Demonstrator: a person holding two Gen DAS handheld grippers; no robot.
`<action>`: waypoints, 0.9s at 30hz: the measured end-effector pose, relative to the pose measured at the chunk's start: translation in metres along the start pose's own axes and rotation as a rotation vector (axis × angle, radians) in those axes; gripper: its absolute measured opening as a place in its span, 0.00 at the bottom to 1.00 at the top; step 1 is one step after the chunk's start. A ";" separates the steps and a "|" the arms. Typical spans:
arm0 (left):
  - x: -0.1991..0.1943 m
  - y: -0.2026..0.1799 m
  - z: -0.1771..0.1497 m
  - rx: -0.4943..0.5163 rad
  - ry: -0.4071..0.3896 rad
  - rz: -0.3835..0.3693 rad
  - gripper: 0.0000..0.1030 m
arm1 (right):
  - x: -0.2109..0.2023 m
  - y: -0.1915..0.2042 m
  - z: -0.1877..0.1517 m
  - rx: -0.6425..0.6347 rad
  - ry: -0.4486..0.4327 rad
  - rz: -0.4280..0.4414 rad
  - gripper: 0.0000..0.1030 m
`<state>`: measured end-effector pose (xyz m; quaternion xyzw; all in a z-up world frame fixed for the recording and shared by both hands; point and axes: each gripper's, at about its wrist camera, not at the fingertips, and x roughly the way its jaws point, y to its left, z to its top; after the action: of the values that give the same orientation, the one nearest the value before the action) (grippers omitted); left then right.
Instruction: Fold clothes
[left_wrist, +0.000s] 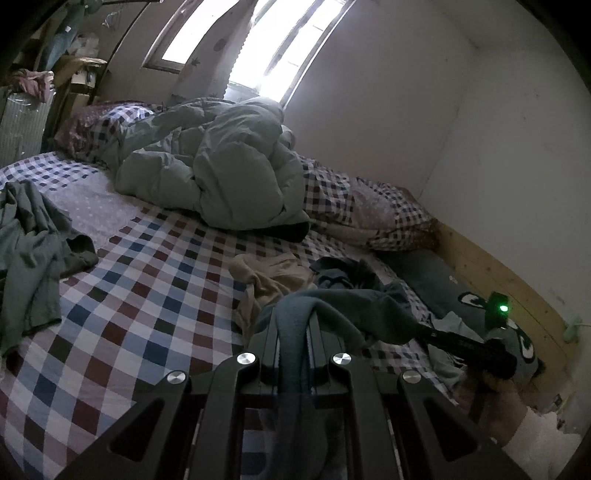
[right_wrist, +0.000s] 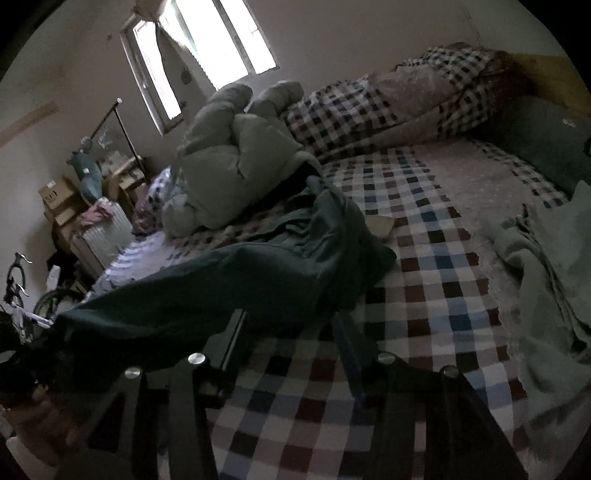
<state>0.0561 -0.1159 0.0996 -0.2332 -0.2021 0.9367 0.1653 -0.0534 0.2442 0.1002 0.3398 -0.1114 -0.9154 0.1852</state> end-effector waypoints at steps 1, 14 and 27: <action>0.001 0.001 0.000 -0.003 0.001 0.001 0.10 | 0.008 -0.001 0.002 0.002 0.013 -0.002 0.50; 0.001 0.008 0.002 -0.013 -0.004 0.060 0.10 | 0.031 0.022 0.026 -0.060 0.012 -0.003 0.00; -0.061 0.007 0.026 0.003 -0.153 0.095 0.09 | -0.095 0.073 0.048 -0.107 -0.232 0.103 0.00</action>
<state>0.0919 -0.1548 0.1400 -0.1700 -0.2014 0.9589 0.1054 0.0008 0.2213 0.2155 0.2153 -0.1005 -0.9424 0.2354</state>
